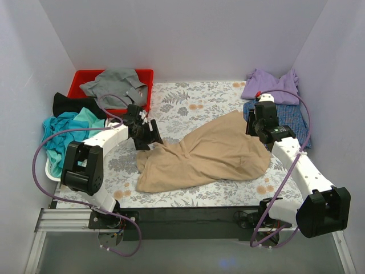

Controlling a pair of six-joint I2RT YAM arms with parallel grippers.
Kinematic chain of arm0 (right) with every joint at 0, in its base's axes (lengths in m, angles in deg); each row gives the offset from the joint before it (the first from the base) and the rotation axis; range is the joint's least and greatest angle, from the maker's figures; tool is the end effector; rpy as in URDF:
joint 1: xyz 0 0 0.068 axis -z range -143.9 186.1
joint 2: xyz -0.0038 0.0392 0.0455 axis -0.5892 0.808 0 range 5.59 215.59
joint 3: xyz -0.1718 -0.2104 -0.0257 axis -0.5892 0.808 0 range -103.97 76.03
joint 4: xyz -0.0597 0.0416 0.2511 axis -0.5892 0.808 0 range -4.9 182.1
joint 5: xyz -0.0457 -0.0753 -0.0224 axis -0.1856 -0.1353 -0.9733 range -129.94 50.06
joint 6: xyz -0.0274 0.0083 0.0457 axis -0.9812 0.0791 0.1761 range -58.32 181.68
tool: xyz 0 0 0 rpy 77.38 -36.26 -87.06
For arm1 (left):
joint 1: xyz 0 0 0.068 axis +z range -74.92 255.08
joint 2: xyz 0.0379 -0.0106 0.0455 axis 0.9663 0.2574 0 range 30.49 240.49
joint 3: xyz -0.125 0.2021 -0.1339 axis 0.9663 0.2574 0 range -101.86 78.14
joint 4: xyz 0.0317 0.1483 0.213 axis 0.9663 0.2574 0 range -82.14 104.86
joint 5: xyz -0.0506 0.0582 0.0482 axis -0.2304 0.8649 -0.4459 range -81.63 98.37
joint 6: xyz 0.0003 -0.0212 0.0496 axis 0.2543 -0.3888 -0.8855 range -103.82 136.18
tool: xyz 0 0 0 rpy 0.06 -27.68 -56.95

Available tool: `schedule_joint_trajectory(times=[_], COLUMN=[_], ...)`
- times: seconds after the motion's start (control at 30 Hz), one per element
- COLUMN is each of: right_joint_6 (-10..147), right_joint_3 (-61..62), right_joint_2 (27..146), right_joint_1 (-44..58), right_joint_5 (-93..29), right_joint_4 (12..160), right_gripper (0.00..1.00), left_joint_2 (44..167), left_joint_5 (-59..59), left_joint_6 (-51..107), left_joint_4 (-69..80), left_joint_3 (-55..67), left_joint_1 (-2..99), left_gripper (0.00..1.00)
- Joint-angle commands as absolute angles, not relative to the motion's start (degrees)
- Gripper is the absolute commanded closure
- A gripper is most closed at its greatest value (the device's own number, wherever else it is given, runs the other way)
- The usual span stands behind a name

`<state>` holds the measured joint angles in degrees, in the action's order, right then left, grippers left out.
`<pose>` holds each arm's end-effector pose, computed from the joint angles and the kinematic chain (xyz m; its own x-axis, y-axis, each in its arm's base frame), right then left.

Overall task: Fold and stack the t-shirts
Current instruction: Flatten the tshirt out

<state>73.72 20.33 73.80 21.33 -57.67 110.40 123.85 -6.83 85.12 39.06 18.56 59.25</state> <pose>0.2536 0.0557 0.2981 -0.5819 0.0520 -0.8116 0.1136 0.9934 -0.0178 0.3037 -0.0958 0.1924 -0.6585 -0.7493 0.0700 -0.6807 0.5534 -0.4799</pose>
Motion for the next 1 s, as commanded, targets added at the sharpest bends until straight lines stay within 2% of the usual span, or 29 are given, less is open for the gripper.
schedule_joint_trajectory(times=[0.0,0.2,0.47,0.5,0.53,0.63,0.67,0.77,0.97], right_joint_6=[73.55,73.9,73.81,73.81,73.81,73.99,74.16,74.25,74.87], right_joint_3=[20.39,21.1,22.76,22.94,23.12,24.0,24.17,24.7,24.26], right_joint_2=[73.18,72.66,70.99,70.9,70.9,70.72,70.63,71.24,72.83], right_joint_1=[21.07,21.07,21.16,21.16,21.07,21.07,21.15,21.07,21.07], right_joint_5=[-56.73,-56.37,-56.29,-56.2,-56.02,-55.32,-55.14,-54.18,-52.24], right_joint_4=[107.51,107.16,107.24,107.16,107.16,106.98,106.89,106.45,106.1], right_gripper=[0.58,0.58,0.57,0.57,0.57,0.57,0.57,0.57,0.57], left_joint_2=[122.95,124.79,125.68,125.41,123.93,118.76,117.6,114.26,118.99], left_joint_5=[-10.52,-8.33,-4.46,-4.2,-3.94,-2.01,-0.43,2.56,1.96], left_joint_6=[83.68,83.76,84.38,84.64,84.9,85.61,85.78,85.96,85.52], left_joint_4=[37.91,37.65,36.69,36.77,36.95,36.86,36.77,36.16,36.16], left_joint_3=[19.25,20.04,19.96,19.69,19.43,18.72,18.37,18.19,19.24], left_joint_1=[57.6,53.73,53.37,53.29,53.37,53.2,53.2,53.2,53.11], left_gripper=[0.31,0.35,0.54,0.53,0.45,0.35,0.29,0.22,0.24])
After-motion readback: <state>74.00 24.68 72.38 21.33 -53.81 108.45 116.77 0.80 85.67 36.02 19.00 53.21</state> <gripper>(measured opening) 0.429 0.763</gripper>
